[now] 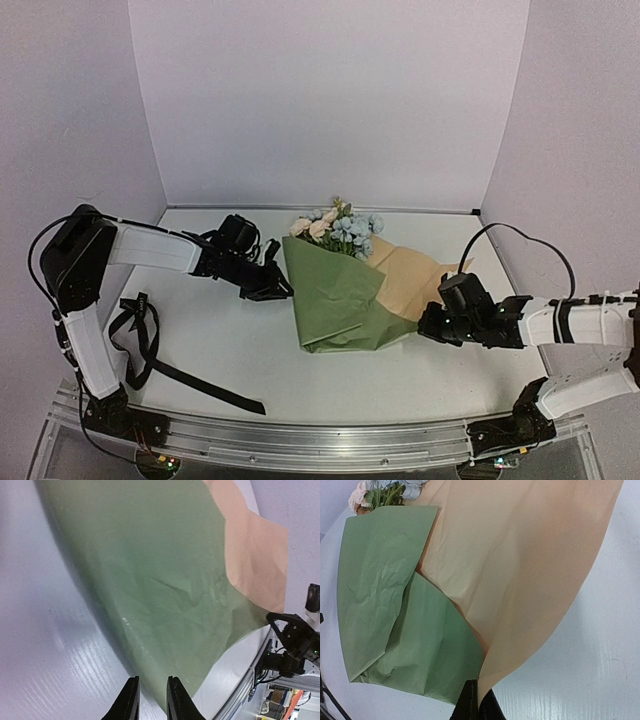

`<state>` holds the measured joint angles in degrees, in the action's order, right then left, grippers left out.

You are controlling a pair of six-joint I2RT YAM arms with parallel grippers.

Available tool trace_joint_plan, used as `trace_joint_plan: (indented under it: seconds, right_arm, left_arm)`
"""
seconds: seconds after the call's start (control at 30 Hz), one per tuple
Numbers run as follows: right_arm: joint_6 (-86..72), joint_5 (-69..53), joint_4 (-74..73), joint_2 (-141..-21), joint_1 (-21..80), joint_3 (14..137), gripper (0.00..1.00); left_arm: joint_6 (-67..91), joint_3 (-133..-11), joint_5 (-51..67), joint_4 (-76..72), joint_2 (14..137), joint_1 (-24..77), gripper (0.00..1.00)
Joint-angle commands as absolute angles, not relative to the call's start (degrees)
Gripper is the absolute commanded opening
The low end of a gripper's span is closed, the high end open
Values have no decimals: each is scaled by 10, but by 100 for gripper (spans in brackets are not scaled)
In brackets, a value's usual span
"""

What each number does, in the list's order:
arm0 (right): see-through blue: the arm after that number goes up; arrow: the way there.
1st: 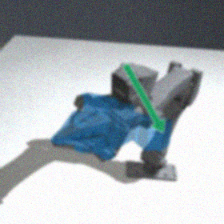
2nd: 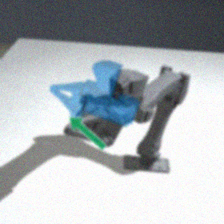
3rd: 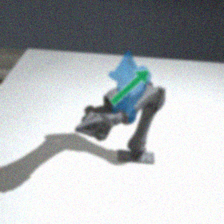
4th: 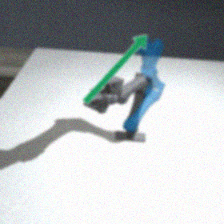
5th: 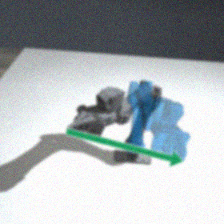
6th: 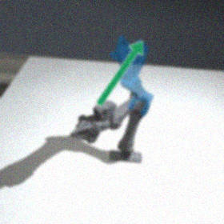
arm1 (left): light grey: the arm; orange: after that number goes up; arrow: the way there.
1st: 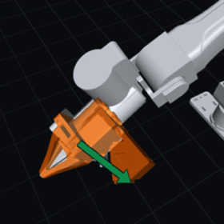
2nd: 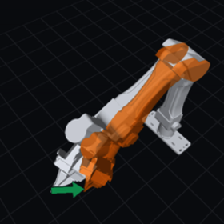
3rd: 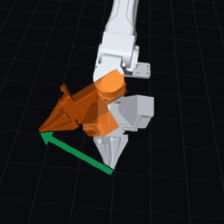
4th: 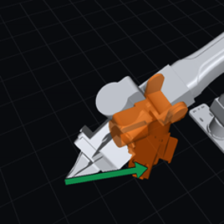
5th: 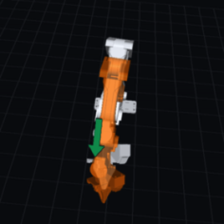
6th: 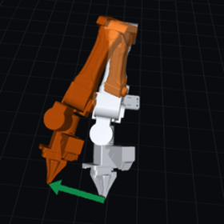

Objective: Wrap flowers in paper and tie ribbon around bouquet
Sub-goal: Press the fold line on the 2/3-folded wrapping paper.

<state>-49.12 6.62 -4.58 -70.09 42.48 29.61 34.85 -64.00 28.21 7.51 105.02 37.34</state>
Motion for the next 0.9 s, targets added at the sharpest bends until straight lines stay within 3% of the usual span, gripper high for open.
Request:
trace_joint_plan:
  seconds: [0.0,0.87]
  right_arm:
    - [-492,69,-47,-707,428,317,0]
    - [-495,55,-39,-736,429,341,0]
  left_arm:
    - [350,-638,267,55,1075,385,19]
    - [315,-734,344,85,1169,474,16]
